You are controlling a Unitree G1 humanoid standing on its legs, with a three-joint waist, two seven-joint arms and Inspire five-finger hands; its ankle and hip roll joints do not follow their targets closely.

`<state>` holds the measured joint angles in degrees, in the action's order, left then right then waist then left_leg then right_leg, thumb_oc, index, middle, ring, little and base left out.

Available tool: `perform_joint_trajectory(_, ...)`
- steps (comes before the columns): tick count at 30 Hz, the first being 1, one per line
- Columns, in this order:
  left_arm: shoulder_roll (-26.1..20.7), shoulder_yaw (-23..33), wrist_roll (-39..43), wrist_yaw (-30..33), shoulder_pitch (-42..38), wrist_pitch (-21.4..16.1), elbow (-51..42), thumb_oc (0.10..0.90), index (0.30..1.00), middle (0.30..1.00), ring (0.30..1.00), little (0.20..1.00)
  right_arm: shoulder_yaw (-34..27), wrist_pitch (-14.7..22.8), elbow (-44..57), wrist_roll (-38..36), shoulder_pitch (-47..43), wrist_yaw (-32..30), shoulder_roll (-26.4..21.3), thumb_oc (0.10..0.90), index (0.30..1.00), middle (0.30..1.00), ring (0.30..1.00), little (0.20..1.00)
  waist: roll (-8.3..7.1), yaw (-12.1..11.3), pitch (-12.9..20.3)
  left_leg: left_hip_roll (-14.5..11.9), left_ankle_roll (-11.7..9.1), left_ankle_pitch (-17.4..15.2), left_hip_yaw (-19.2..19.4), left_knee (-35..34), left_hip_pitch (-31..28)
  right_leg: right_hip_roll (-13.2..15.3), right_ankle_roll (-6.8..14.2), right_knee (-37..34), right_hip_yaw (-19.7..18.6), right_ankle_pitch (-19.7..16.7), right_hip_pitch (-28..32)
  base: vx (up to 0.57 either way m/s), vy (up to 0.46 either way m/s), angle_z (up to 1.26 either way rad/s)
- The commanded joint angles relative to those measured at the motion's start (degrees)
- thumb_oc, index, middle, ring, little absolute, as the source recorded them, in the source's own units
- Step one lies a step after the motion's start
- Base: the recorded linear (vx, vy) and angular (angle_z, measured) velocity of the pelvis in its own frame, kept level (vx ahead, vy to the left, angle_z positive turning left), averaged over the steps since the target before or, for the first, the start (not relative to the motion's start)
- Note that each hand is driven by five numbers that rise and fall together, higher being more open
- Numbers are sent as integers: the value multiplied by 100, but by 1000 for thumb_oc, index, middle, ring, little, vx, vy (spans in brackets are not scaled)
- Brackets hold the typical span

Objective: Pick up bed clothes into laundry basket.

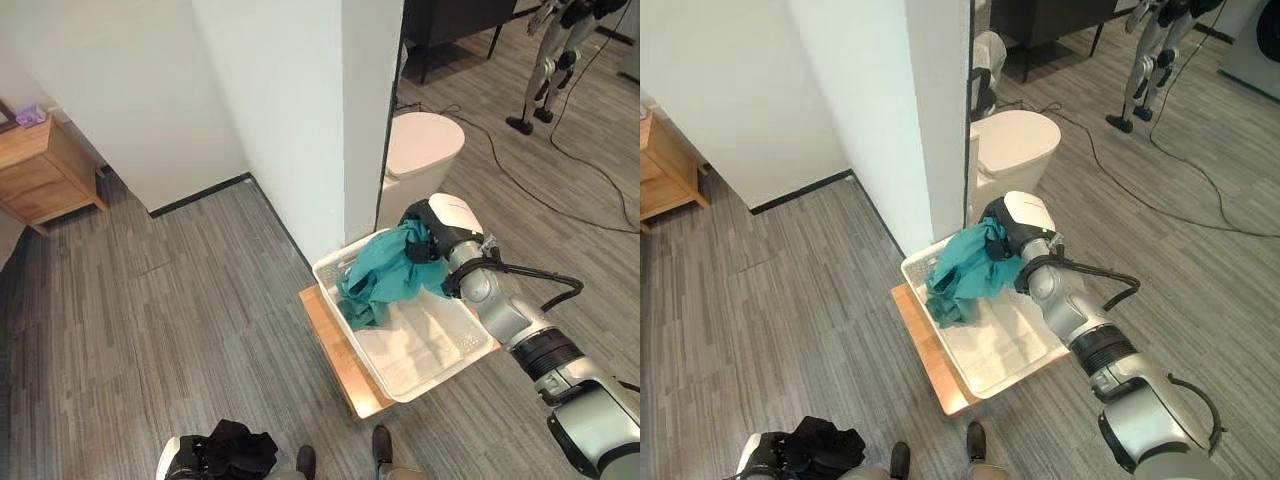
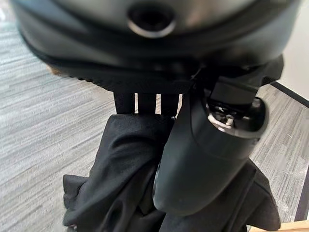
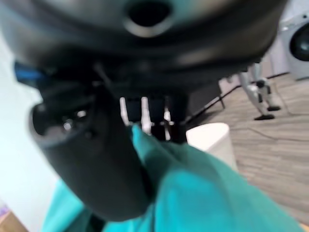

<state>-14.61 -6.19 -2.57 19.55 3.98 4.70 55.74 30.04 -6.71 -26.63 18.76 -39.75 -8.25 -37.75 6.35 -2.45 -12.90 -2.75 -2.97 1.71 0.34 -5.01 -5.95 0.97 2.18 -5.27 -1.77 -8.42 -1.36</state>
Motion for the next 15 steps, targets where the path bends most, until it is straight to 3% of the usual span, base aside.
perform_joint_trajectory(1, -342, -318, -248, 316, -300, -206, 200, 400, 300, 300, 300, 300, -150, 310, 249, 109, -642, -428, 7, 400, 300, 300, 300, 300, -225, -17, 308, 30, -113, -65, 118, 1, 457, 630, 393, 353, 146, 889, 282, 10, -20, -9)
perform_joint_trajectory(12, -228, -530, -285, 317, -471, -213, 297, 400, 300, 300, 300, 300, 164, 339, -468, 217, -260, -328, 724, 400, 300, 300, 300, 300, -56, 34, 143, 19, -132, 8, 113, 1, 597, 615, 374, 380, 111, 878, 122, 0, -5, -1)
perform_joint_trajectory(13, -218, -570, -289, 326, -526, -212, 325, 400, 300, 300, 300, 300, 252, 308, -834, 225, -258, -324, 863, 678, 716, 716, 716, 716, -45, 25, 118, 15, -136, 23, 114, 1, 633, 615, 372, 383, 118, 874, 94, 0, 0, 0)
perform_joint_trajectory(14, -213, -593, -290, 327, -555, -223, 324, 400, 300, 300, 300, 300, 324, 291, -1075, 268, -280, -317, 945, 800, 900, 900, 900, 900, -41, 8, 112, 14, -137, 28, 104, 1, 648, 609, 370, 384, 115, 875, 86, 0, 0, 0)
perform_joint_trajectory(15, -224, -632, -289, 355, -626, -231, 344, 400, 300, 300, 300, 300, 437, 250, -1453, 342, -394, -356, 1047, 800, 900, 900, 900, 900, -49, -24, 100, 4, -144, 43, 83, 1, 669, 591, 367, 381, 134, 881, 85, -6, -19, 6)
